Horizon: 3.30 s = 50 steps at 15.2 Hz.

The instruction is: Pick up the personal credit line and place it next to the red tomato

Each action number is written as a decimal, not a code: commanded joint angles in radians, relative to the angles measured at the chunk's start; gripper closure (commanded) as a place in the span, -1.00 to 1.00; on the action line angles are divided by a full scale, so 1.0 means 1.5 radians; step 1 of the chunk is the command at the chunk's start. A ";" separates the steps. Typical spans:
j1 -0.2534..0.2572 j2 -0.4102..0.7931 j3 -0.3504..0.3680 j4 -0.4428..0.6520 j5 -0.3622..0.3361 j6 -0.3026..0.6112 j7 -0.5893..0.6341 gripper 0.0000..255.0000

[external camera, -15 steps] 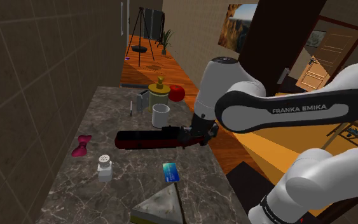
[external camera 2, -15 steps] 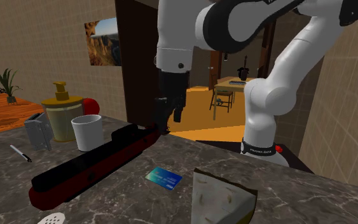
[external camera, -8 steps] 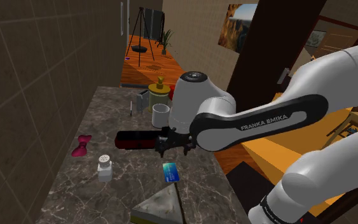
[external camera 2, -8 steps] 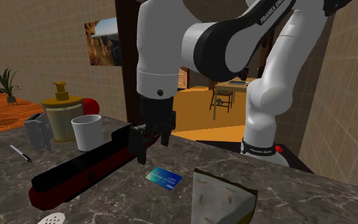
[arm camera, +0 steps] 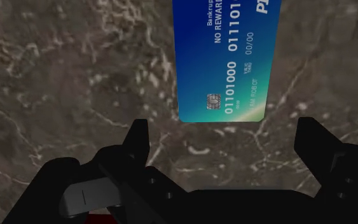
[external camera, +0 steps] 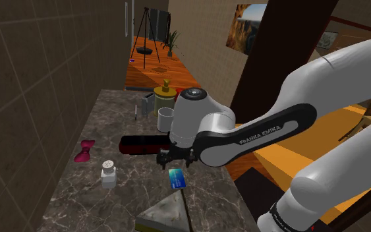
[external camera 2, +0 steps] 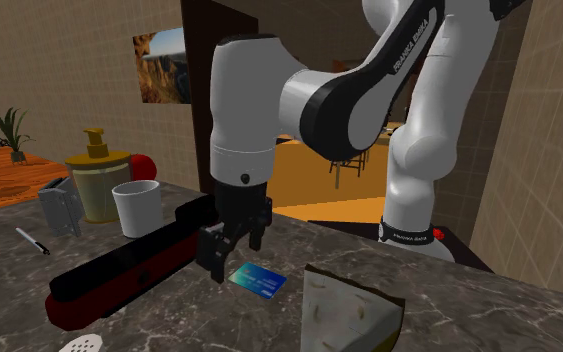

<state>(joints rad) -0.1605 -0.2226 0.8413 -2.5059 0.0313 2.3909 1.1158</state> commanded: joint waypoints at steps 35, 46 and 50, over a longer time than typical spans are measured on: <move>0.041 -0.107 -0.067 0.081 0.069 -0.170 -0.073 1.00; 0.047 -0.141 -0.098 0.154 0.076 -0.274 -0.094 1.00; 0.047 -0.148 -0.107 0.182 0.076 -0.308 -0.099 1.00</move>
<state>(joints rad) -0.0911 -0.4398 0.6852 -2.2433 0.1443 1.9441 0.9705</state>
